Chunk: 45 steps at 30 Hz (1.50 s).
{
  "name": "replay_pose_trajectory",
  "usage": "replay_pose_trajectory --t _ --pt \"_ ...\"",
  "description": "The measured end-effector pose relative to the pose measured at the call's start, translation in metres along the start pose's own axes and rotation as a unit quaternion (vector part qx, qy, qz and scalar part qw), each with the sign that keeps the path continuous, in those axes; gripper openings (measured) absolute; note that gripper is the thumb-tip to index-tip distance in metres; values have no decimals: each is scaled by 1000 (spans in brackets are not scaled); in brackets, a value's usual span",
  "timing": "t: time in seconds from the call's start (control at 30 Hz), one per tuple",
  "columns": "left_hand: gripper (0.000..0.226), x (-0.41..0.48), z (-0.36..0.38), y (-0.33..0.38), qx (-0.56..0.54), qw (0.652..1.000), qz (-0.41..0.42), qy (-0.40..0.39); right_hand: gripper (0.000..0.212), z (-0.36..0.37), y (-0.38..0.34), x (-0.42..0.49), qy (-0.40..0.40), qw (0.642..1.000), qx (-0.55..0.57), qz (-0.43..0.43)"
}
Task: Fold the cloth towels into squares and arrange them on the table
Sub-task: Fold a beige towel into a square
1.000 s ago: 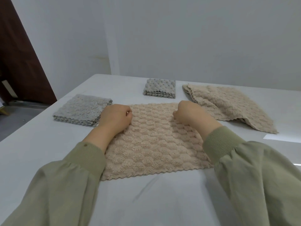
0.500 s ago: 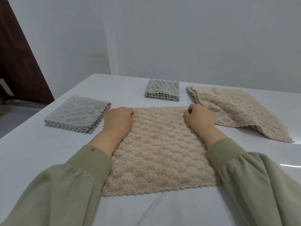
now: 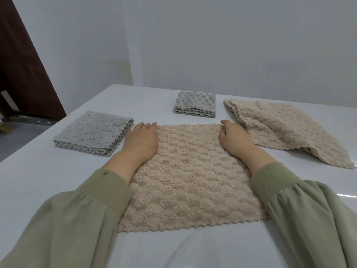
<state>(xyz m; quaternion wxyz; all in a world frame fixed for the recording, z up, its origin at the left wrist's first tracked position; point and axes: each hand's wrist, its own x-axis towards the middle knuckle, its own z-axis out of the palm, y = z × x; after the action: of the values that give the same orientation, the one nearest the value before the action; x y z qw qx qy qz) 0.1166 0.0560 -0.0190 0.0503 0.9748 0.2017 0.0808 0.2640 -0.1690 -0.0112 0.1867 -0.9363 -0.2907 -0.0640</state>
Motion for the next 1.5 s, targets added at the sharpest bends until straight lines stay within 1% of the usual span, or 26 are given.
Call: replay_pose_trajectory --t 0.13,0.3,0.33,0.4,0.47,0.5,0.57,0.63,0.7,0.8,0.83,0.87,0.93,0.97,1.07,1.17,1.23,1.27,1.3,1.37,1.4,1.43,1.5 --pt "46 -2 -3 2 -3 1000 -1 20 46 -1 -1 0 -4 1000 -19 -8" --pt "52 -6 -9 6 3 999 2 45 43 -3 -1 0 1 1000 -11 -19" --pt "48 -6 -9 6 2 998 7 59 43 -4 -1 -1 4 1000 -3 -23" --pt "33 -6 -7 6 -10 995 22 96 43 -4 -2 -2 14 999 11 -34" --pt "15 -7 -9 6 -38 990 27 130 43 -5 -3 -3 25 999 11 -46" --pt "10 -7 -10 7 -53 988 27 139 43 -5 -4 -2 30 998 8 -50" --pt "15 -9 -13 9 -70 986 25 148 39 -5 -5 -2 39 998 -1 -52" --pt "18 -11 -15 10 -87 982 20 168 27 -4 -5 -1 59 997 -13 -53" --pt "21 -13 -17 11 -97 974 13 203 15 -4 -6 -1 91 995 -18 -42" --pt "43 -14 -18 6 -100 963 5 250 19 -8 -4 -2 160 987 9 -6" --pt "43 -15 -19 5 -105 961 -4 257 19 -10 -3 -2 176 984 14 6" --pt "38 -15 -19 4 -109 959 -18 259 18 -11 -3 -3 184 983 13 12" --pt "21 -18 -21 2 -105 958 -42 264 16 -14 -2 -5 191 981 4 16" --pt "16 -19 -22 2 -103 956 -52 270 17 -16 -3 -7 192 981 8 23" --pt "18 -27 -25 1 -124 949 -76 279 20 -26 -3 -10 171 982 56 62" --pt "22 -36 -29 1 -204 935 -92 275 26 -32 -1 -21 161 969 163 95" --pt "29 -42 -28 -1 -272 919 -112 264 30 -35 0 -33 163 948 254 99" --pt "30 -44 -28 -2 -318 905 -122 253 28 -39 -1 -40 156 936 300 100" --pt "27 -48 -28 -3 -382 883 -128 241 25 -42 -3 -46 143 922 346 103" --pt "13 -58 -32 0 -529 812 -147 198 20 -50 -6 -55 106 886 433 124" --pt "18 -63 -34 2 -586 774 -159 176 19 -54 -8 -59 81 869 467 140" --pt "22 -69 -36 4 -629 745 -162 153 18 -55 -8 -61 54 853 495 157" --pt "22 -77 -42 6 -672 713 -156 121 19 -58 -9 -64 -1 816 544 192"
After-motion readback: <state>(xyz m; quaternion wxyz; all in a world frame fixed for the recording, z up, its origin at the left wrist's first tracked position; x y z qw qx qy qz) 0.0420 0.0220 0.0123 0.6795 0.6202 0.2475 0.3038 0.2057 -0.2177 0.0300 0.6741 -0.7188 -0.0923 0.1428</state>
